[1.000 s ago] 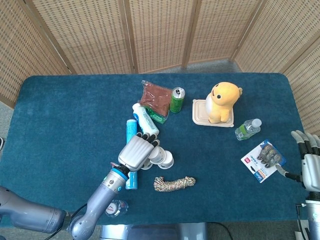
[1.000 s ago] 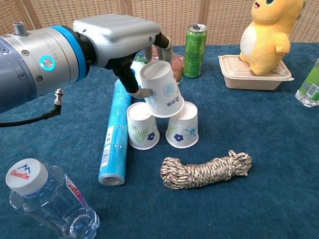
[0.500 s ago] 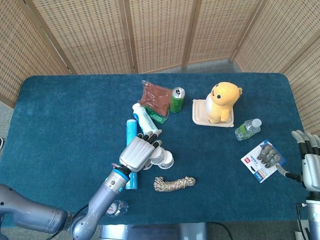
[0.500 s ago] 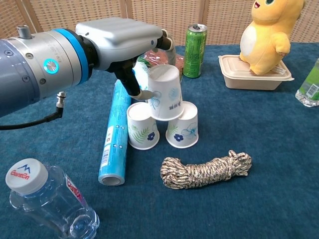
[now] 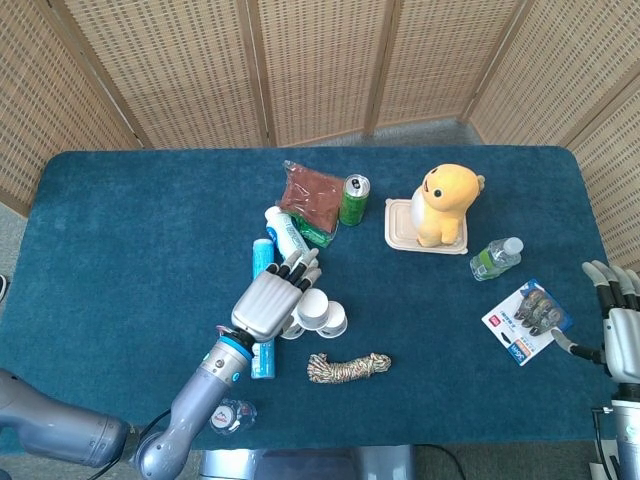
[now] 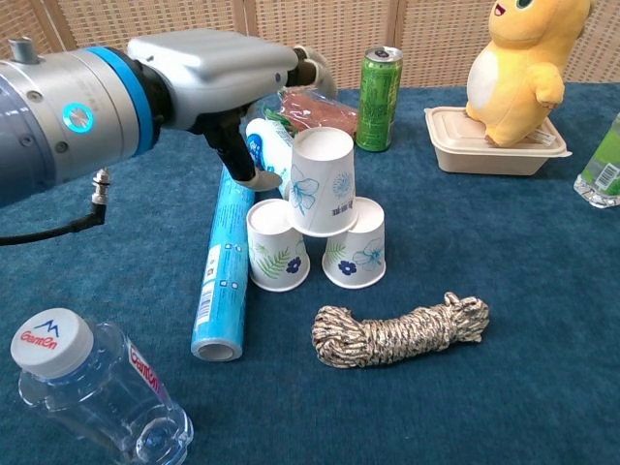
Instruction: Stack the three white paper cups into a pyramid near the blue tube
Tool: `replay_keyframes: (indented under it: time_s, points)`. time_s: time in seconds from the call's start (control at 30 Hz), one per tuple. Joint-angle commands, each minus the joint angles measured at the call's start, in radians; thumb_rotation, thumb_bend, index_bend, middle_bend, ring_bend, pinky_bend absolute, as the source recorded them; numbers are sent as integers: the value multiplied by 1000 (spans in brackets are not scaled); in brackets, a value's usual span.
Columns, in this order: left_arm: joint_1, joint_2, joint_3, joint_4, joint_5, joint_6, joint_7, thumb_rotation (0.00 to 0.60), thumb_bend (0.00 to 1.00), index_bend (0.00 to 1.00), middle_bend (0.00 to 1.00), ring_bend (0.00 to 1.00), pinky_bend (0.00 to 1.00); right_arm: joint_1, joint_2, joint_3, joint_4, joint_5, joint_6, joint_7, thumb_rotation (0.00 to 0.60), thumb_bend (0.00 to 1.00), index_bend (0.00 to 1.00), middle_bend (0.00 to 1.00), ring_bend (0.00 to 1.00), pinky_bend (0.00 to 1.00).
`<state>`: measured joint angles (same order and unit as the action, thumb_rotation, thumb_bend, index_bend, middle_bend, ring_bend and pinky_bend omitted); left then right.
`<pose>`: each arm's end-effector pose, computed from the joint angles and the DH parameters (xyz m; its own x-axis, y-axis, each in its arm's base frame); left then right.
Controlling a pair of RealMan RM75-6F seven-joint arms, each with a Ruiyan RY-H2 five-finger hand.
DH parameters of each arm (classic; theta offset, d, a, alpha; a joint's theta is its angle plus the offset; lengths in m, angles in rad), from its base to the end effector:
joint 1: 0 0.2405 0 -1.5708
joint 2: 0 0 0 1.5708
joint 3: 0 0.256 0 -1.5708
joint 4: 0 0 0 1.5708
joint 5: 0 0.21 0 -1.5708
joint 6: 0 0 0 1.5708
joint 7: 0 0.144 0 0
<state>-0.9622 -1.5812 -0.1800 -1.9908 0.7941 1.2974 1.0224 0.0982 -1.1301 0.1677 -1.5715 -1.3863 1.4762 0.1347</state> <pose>-0.0186 0.2804 -0.0069 0.6105 0.1173 0.7832 0.7134 -0.5109 -0.4796 -0.3203 -0.2087 0.1827 0.2731 0.1256 0.9537 -0.9612 0.0752 0.2653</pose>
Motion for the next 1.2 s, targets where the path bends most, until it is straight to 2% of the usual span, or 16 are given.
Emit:
replay_keyframes:
  time_s: [0.03, 0.27, 0.5, 0.7, 0.9, 1.2]
  points:
    - [10, 33, 3, -15, 15, 3, -19, 600, 333, 51, 0, 0, 261, 0, 0, 0, 0, 0, -1, 0, 600, 0, 114, 43, 0, 0]
    - [46, 135, 35, -24, 55, -9, -71, 600, 333, 30, 0, 0, 117, 0, -3, -3, -4, -5, 2, -8, 600, 0, 121, 43, 0, 0]
    - [128, 268, 93, -12, 166, -8, -198, 600, 332, 19, 0, 0, 23, 0, -4, -6, -8, -10, 5, -18, 600, 0, 121, 43, 0, 0]
    - [219, 391, 157, 27, 302, -5, -356, 600, 333, 18, 0, 0, 0, 3, -9, -10, -12, -14, 2, -29, 600, 0, 122, 43, 0, 0]
    - [332, 480, 218, 101, 458, 46, -551, 600, 333, 18, 0, 0, 0, 3, -11, -14, -20, -22, 4, -42, 600, 0, 122, 43, 0, 0]
    - [502, 542, 305, 198, 670, 171, -769, 600, 333, 18, 0, 0, 0, 3, -11, -22, -33, -30, 4, -68, 600, 0, 123, 44, 0, 0]
